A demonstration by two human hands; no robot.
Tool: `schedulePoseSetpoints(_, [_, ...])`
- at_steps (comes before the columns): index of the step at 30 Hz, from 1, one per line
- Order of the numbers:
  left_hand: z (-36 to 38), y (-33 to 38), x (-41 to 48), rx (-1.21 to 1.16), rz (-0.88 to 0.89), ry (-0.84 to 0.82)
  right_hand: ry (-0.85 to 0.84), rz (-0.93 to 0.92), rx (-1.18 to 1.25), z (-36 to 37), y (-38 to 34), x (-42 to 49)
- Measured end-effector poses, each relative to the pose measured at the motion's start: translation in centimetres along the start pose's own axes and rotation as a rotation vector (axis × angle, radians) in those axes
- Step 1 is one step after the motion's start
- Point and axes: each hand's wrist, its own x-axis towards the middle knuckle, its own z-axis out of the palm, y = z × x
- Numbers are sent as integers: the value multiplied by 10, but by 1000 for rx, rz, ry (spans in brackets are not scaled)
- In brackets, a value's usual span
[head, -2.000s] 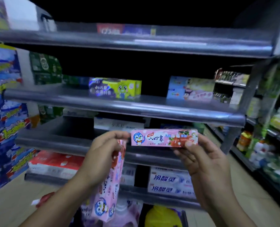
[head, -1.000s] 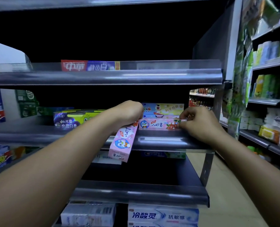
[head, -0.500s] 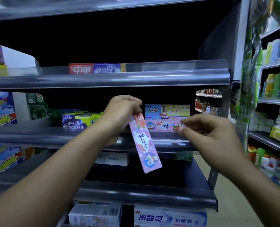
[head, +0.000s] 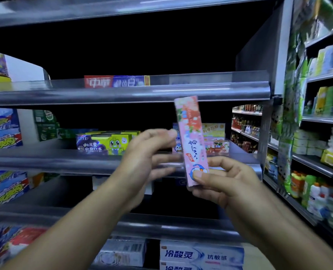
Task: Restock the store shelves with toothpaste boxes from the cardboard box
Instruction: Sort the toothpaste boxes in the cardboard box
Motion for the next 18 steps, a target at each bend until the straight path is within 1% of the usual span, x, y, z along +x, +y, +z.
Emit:
schedulePoseSetpoints(3, [3,-14,-18,201,-40,-134,-10,24,63,6,4,-4])
schedulePoseSetpoints(5, [4,-18,-19,268,-1,-132,-4,47,60,11,7,-5])
schedulePoseSetpoints(8, [1,-16,-14,352,51,-113,16,44,-18,12,8,-5])
schedulePoseSetpoints(9, [-1,-14,-13,375,56,-130,38,23,-53,9,5,-5])
schedulePoseSetpoints(11, [-6,-9,-12,402,46,-157,151,-68,-77,-1,-2,-1])
schedulePoseSetpoints(13, [-12,-4,-10,406,31,-167,280,-194,-27,-17,-13,3])
schedulePoseSetpoints(14, [-14,-3,-8,414,34,-168,309,-255,4,-24,-19,5])
schedulePoseSetpoints(16, [-17,0,-5,416,60,-170,279,-325,28,-36,-26,9])
schedulePoseSetpoints(18, [-17,-1,-2,346,88,-161,208,-346,-2,-43,-28,12])
